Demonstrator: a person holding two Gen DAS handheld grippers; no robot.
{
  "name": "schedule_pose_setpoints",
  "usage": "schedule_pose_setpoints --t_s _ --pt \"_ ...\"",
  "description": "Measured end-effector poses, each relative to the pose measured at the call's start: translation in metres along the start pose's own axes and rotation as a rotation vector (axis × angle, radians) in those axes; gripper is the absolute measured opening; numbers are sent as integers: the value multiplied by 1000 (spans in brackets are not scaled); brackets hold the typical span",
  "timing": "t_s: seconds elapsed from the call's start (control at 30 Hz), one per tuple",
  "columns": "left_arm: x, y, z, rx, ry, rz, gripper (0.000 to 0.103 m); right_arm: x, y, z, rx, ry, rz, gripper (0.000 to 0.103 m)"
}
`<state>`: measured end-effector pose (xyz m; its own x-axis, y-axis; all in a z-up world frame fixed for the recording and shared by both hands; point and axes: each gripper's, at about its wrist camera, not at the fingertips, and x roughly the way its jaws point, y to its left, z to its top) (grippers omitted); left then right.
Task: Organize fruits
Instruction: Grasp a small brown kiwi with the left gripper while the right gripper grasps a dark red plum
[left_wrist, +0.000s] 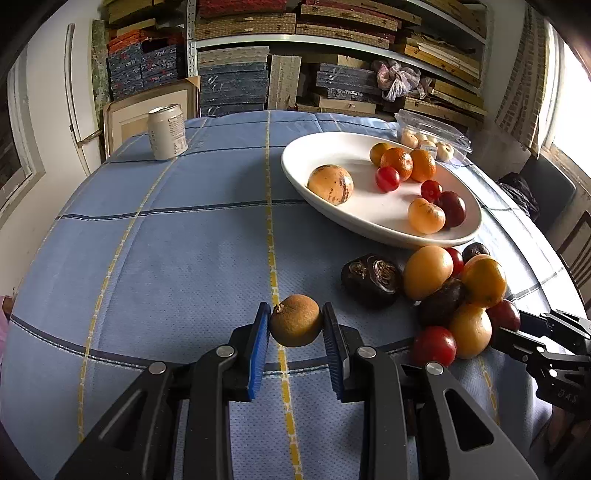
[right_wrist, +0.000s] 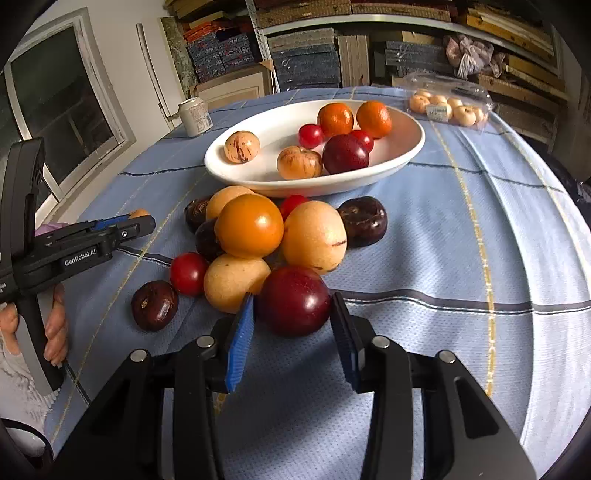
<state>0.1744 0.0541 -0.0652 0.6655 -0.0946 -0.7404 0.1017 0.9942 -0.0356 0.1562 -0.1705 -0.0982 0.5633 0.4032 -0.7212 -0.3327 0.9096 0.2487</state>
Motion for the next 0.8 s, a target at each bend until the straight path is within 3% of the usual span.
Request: schedule_pose_setpoints --t_s 0.47,0.8 --pt "7 0 -2 5 12 23 29 -12 -5 2 22 -66 -13 39" --pt "-12 2 13 -30 -38 18 29 -41 -23 14 111 -166 -24 39"
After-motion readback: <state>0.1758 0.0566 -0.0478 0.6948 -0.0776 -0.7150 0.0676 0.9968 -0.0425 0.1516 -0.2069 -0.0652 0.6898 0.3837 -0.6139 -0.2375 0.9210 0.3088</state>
